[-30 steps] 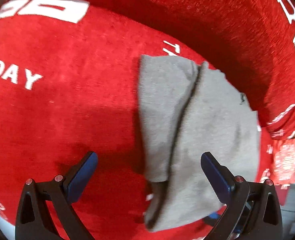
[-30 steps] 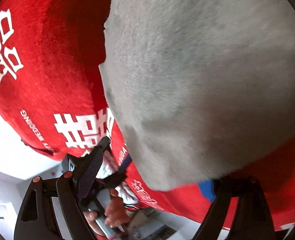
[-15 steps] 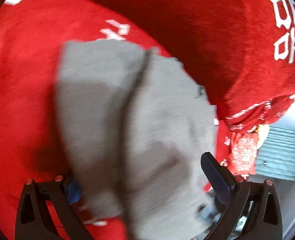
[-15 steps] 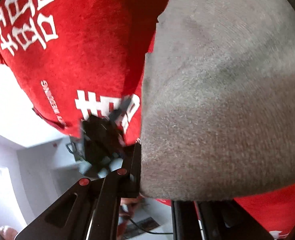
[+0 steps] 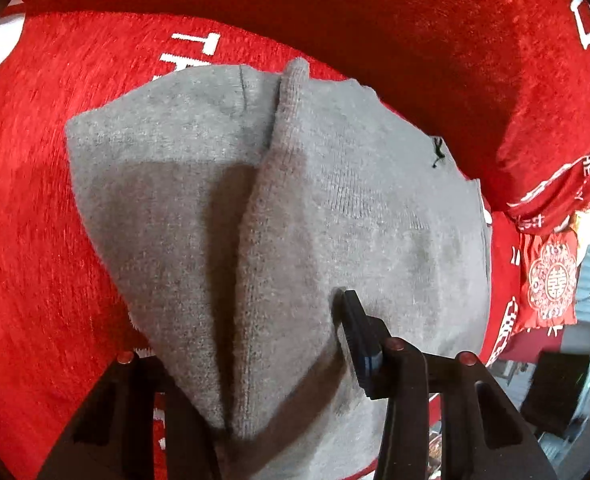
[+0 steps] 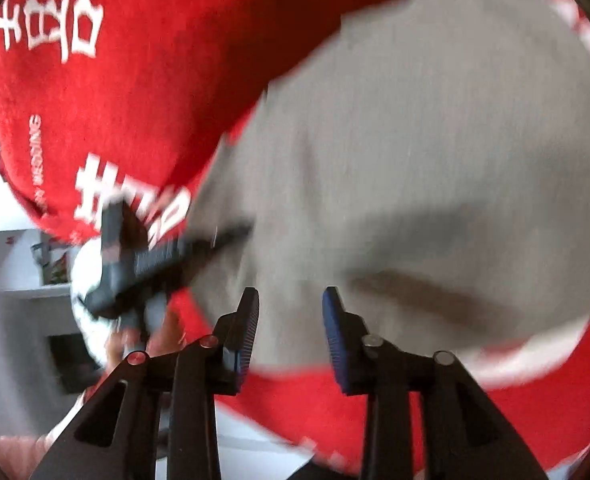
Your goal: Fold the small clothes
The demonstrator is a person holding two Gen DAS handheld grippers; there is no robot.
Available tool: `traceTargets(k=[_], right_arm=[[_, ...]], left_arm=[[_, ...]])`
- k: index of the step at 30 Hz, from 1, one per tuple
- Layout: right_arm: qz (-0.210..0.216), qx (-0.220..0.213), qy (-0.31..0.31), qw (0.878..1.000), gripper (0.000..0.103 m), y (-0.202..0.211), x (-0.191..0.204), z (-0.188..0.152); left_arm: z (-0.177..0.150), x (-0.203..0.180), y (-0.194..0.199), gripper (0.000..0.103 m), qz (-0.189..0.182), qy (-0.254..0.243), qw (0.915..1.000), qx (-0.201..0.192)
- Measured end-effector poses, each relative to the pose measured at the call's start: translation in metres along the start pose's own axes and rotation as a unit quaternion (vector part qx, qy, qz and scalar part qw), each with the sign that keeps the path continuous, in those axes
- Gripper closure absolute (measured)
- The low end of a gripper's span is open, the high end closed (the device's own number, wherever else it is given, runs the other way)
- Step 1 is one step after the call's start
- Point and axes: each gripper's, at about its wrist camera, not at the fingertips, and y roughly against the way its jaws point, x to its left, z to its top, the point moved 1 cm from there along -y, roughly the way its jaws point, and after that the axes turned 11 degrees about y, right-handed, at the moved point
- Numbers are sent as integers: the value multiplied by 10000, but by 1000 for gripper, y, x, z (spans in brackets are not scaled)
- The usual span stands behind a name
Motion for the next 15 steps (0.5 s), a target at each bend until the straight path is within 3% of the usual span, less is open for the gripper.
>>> traceTargets(k=[1,2,4,6,11,15], right_arm=[[-89,-60,59,9999,89,1,-1,7],[-264,-149,191,9994,93,-2,-3,21],[-577,-122,487,9971,93,-14,-7,36],[-904,397,710,9926,93,-44,-17,42],[-264,344,569,9974,93,-44,-30,44],[294,307,56,9991,93,-18,-49,43]], left_arm=[[0,1,3,56,53,-61,10000,-33],[-1,-4,2,64,165,-156,9997,-108],[-6,-10,-2,76,244,-299,9991,-171],[-6,-12,-1,78,174,-242,9993,-219],[-10,-36,26,79,-390,-155,9983,-407],[-16,-100,44,79,-769,-526,9937,-617]])
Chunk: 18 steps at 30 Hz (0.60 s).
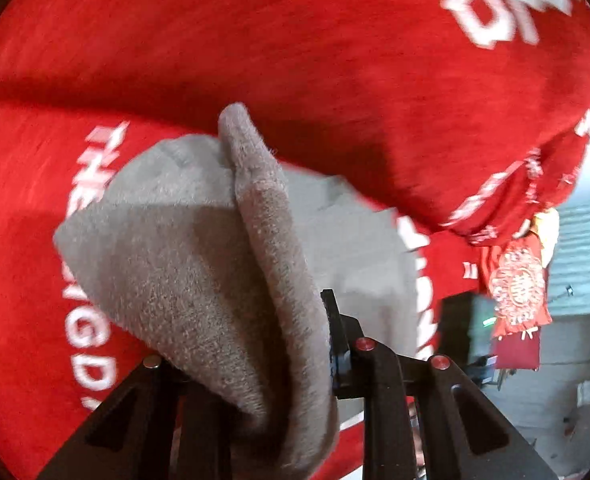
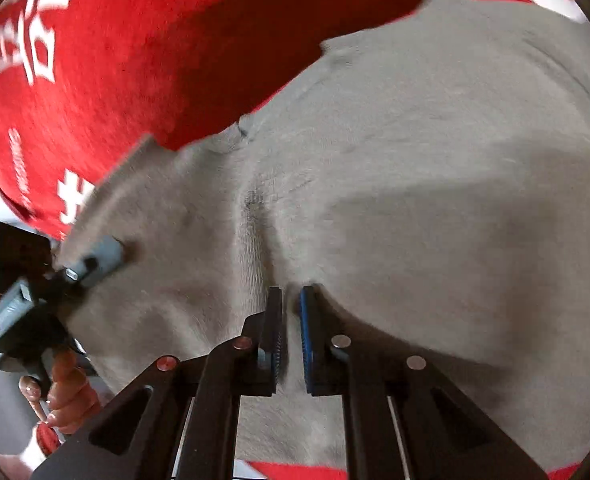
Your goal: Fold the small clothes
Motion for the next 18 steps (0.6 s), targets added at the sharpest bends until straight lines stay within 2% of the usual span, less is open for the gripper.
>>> traceTargets(k=[4,6,7,9,10,12,13,14,15,16,17,18], right_arm=[[258,-514,-279,9980,90,59,-30,-4],[356,-694,-443,9960,89,81,-47,-6],[388,-770,-548,9948,86,92,-58,-8],[379,-870,-785,9924,76,109,-83,-13],[320,-878,-921,9914,68,112,-96,-17],[304,-836,-1183,9890,68,116,-117,-25],[438,-840,-1363,9861,68,114,-127,-30],[573,-863,-1467,9837,70,114,-133,-33],[702,-889,-1561,9812,70,115,-137,-36],[774,-906,-1590,9801,70,119,-140,-38],[822,-916,-1615,9792,70,119,-141,-38],[878,-923,-1656,9779,70,120,-143,-38]], left_arm=[[-7,-76,-21,79,-338,-415,9986,2],[-16,-118,-46,79,-266,-833,9962,61],[-19,-136,-62,79,-168,-1012,9947,97],[-33,-163,-102,78,177,-1413,9895,238],[-42,-174,-129,78,523,-1690,9839,268],[-57,-179,-167,78,1143,-1918,9741,361],[-63,-179,-186,78,1439,-2003,9682,430],[-68,-176,-202,74,1696,-2078,9621,496],[-73,-178,-206,72,1774,-2171,9589,433],[-77,-183,-204,62,1798,-2308,9558,307],[-81,-194,-204,44,1763,-2441,9532,284],[-83,-198,-200,39,1662,-2497,9535,282]])
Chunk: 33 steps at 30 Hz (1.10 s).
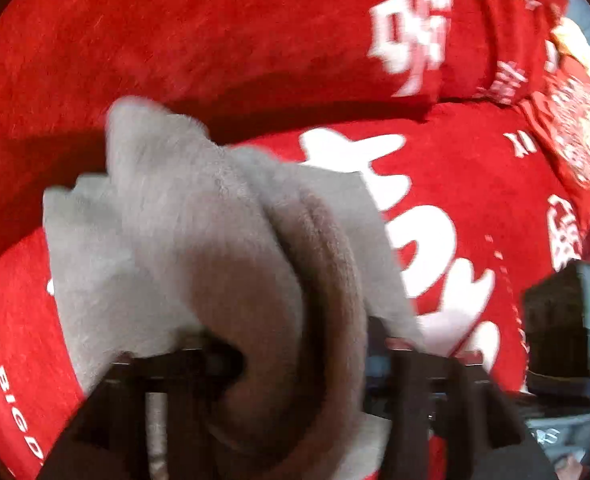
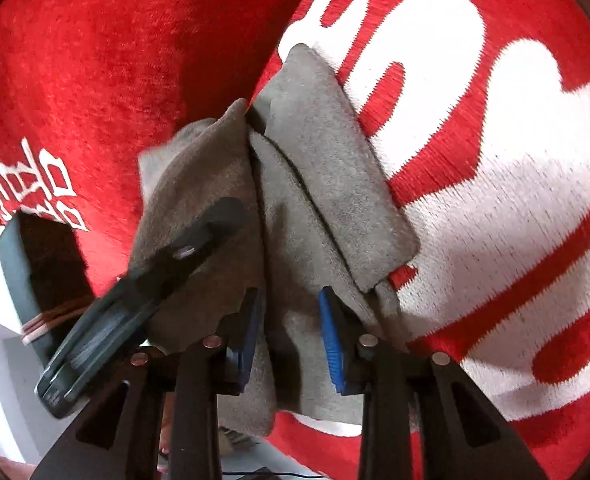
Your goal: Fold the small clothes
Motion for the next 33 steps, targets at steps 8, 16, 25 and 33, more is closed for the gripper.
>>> traceTargets(k=[8,16,25,33], right_arm=[[495,-92,-472,9976,52,12,-16,8],[1638,-550,-1404,9749,28,29,-39,23],[-60,653,48,9978,74,-7,22,62],[-987,305,716,9921,87,22,26,40]], left_arm=[[5,5,69,22,-458,93,9976,-503],[-9,107,84,22,549,1071,9917,-460],[-46,140,60,22,940,1284,9873,-11],[-54,146,65,22,954,1098,9894,-1]])
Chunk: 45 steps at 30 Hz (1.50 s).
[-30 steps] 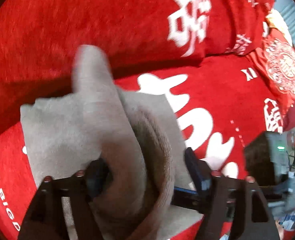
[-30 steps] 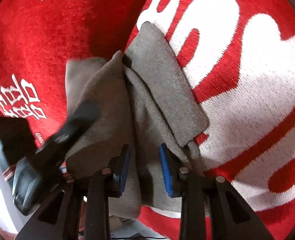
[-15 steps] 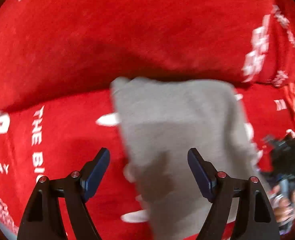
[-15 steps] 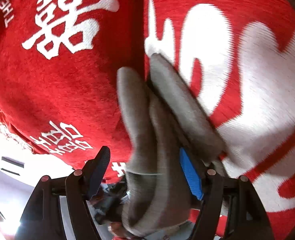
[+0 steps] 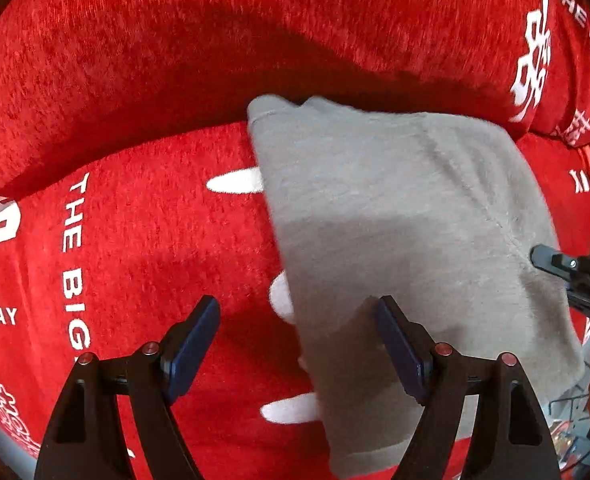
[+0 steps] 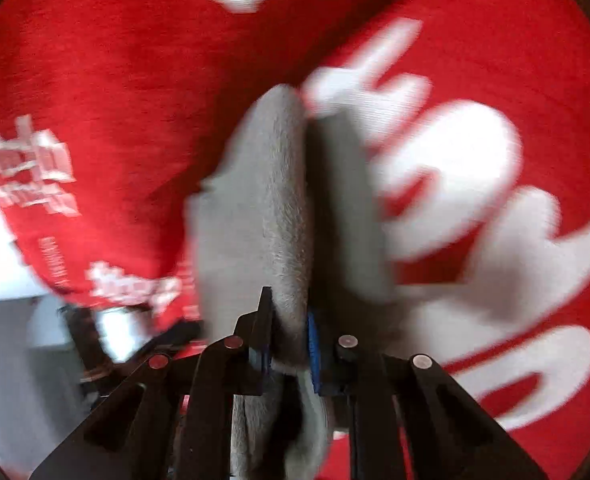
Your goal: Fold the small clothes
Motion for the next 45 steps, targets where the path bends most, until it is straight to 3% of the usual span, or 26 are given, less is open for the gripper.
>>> traceTargets(k=[1,2,4,7,10,11,12,13,14,16,18,20,24,28,34,45], right_arm=[[-241,76,-78,9997,88,-4,-11,0],[-137,81,-209,9997,90,-5,-21,-2],[-88,10,-353,9993,90,2,-25,-1],[-828,40,100,9965,82,20,-12,0],[-666,72,198,9976,82,36,-4,-5],[-551,77,205,9982,74,40,0,-7],[-440,85,225,9987,56,43,3,-10],[-328,93,302,9990,48,47,10,-13],[-268,97,396,9988,46,49,17,-15],[-164,231,700,9971,48,47,31,-25],[-255,350,926,9948,69,40,40,-31],[-523,607,1151,9901,78,27,43,-39],[-1171,998,1274,9799,83,1,24,-57],[-1143,923,887,9852,78,-3,5,-61],[-1491,795,942,9811,69,0,17,-64],[-1683,418,235,9846,59,24,16,-80]], left_arm=[[-2,2,-3,15,-4,-12,10000,18],[-4,2,-7,7,29,17,10000,28],[-7,5,-12,6,11,139,9999,48],[-11,10,-6,6,27,271,9996,60],[-12,12,5,6,86,364,9993,58],[-13,13,9,6,47,372,9993,16],[-13,13,11,6,26,366,9993,-8],[-14,13,13,6,23,347,9994,-18],[-18,12,14,6,45,316,9995,9],[-27,8,8,6,147,269,9995,110],[-41,4,-5,6,341,150,9991,213],[-53,2,-14,6,449,75,9986,270],[-66,2,-22,6,460,208,9980,379],[-67,4,-20,6,386,295,9981,379],[-64,5,-22,6,265,329,9981,440],[-72,7,-14,6,192,240,9983,492]])
